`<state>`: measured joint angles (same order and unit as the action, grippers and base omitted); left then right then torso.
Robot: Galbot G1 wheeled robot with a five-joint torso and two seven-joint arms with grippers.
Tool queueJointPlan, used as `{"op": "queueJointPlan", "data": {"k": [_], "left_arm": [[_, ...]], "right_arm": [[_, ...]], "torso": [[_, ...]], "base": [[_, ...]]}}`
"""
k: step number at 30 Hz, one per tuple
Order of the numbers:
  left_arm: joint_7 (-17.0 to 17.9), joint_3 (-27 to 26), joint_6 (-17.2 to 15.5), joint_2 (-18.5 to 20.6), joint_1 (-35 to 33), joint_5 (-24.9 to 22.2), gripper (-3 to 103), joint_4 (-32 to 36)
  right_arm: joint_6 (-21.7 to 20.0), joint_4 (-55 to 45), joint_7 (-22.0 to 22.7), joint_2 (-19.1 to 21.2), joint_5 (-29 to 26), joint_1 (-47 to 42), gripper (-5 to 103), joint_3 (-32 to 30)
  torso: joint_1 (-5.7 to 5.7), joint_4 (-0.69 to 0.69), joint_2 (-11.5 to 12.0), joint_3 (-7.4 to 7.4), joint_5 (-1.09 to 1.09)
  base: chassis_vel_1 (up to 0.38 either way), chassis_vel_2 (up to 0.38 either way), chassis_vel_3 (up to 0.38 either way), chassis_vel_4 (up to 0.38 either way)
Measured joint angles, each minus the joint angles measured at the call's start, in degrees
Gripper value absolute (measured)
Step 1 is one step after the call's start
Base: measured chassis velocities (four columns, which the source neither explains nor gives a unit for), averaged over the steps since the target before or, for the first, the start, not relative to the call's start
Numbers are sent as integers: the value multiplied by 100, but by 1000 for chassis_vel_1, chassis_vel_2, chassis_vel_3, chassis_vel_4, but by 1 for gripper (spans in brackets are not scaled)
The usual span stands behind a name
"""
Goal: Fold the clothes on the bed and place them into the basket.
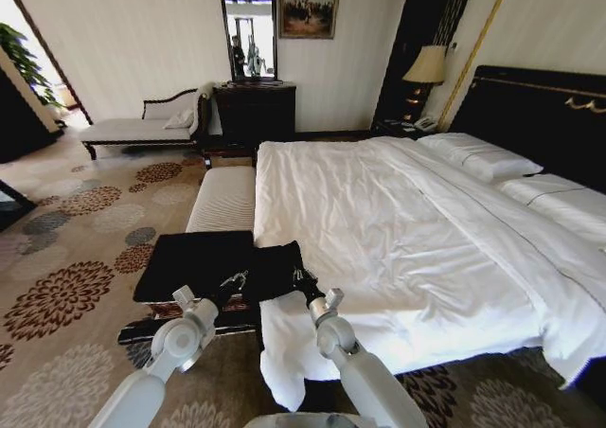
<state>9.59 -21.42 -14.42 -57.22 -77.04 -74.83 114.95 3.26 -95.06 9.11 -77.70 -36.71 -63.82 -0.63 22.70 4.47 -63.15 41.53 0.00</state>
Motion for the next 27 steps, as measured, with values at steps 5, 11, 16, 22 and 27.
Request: {"op": "queueJointPlan", "data": {"k": [5, 11, 16, 22, 27], "left_arm": [[2, -40, 22, -14, -71, 96, 11, 27], [34, -134, 51, -15, -142, 112, 11, 80], [77, -198, 64, 2, -152, 102, 11, 122], [161, -279, 117, 26, -111, 65, 11, 117], [332, -433, 138, 38, 108, -45, 11, -22]], "right_arm": [[4, 30, 3, 3, 4, 47, 9, 65], [1, 53, 33, 10, 2, 123, 9, 191], [0, 73, 81, 12, 2, 201, 9, 321], [-27, 146, 237, 17, -181, 498, 9, 664], [-63, 375, 339, -9, -425, 957, 9, 1074]], "torso": [[0, -1, 0, 0, 0], [0, -1, 0, 0, -1], [0, -1, 0, 0, 0], [0, -1, -1, 0, -2], [0, -2, -1, 0, -2]], "base": [[161, 154, -146, -151], [161, 166, -160, -151], [154, 172, -167, -172], [135, 135, -133, -142], [74, 52, -56, -53]]}}
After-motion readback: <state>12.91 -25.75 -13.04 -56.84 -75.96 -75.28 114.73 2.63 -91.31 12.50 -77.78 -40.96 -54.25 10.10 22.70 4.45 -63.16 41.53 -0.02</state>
